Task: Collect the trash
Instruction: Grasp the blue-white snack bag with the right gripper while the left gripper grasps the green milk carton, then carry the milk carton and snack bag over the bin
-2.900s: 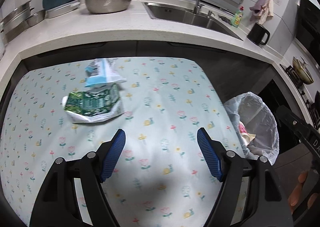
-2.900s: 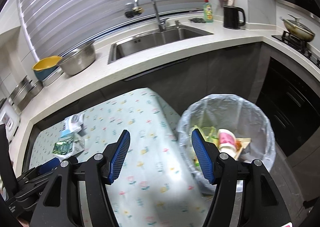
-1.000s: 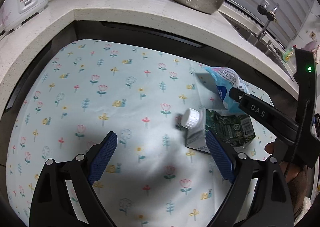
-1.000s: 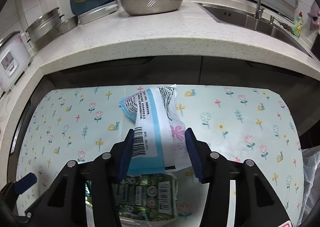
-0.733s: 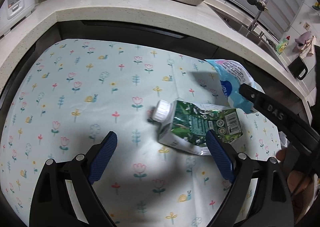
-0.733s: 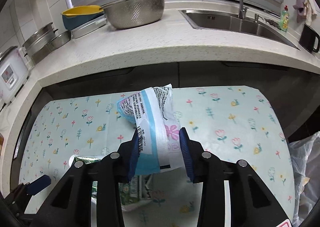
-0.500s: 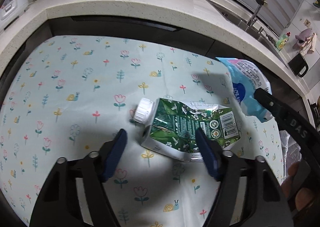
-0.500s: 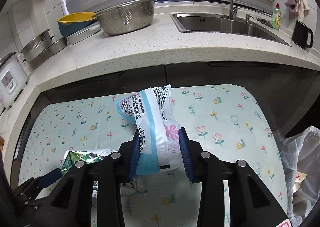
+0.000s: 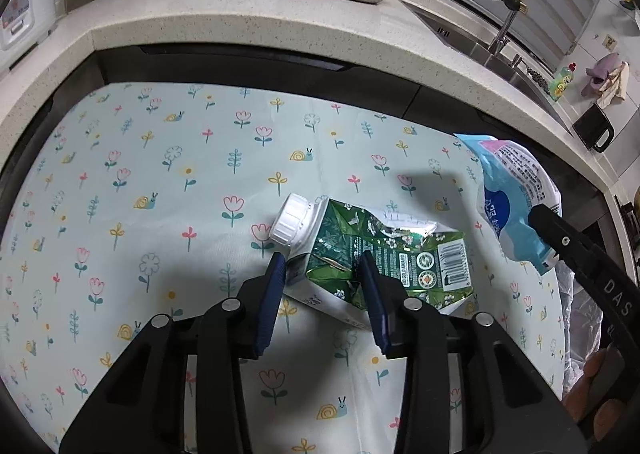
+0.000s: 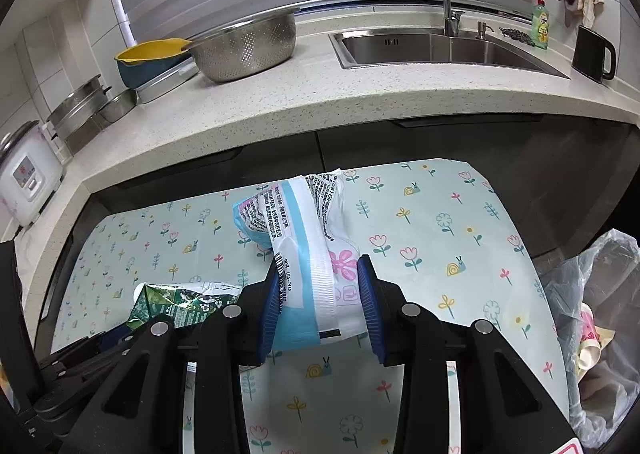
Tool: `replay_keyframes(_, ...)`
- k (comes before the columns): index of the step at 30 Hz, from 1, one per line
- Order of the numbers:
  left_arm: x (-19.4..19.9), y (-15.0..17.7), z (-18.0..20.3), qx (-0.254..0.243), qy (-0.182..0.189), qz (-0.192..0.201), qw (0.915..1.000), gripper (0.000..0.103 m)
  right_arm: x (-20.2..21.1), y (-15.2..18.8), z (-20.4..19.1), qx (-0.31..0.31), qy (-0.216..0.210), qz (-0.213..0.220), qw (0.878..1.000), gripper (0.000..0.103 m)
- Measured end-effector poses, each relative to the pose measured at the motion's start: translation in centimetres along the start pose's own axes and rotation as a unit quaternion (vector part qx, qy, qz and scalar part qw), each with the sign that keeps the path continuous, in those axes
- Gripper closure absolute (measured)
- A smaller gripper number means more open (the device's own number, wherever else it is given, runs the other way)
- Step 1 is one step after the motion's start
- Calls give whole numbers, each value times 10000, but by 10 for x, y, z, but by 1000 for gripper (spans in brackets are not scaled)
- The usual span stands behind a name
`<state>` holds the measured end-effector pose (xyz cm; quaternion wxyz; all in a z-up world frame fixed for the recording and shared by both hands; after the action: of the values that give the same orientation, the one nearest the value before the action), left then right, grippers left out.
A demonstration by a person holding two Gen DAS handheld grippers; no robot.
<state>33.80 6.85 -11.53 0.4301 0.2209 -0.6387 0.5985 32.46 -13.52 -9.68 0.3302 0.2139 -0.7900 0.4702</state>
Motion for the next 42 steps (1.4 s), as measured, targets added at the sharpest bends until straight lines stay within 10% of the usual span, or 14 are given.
replay_keyframes(23, 72, -11, 145, -973, 495, 428, 9931, 73, 137, -17, 104, -548, 282, 774, 9951, 67)
replay_keyframes(42, 66, 1, 332, -2170, 1247, 334, 9676, 73, 218, -10, 264, -1436, 1067, 1202, 9765, 67)
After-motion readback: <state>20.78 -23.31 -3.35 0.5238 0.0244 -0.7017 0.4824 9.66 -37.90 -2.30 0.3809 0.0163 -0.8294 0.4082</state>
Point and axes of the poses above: each gripper's, at about its wrist camera, not at the fingertips, and x roughly against the way its jaws point, z to its right, y to its underside, the point moved 1 cm from there along -x, roughly the way its jaws point, and after that the axes turned 14 degrees about -x, right-handed, at the moved point
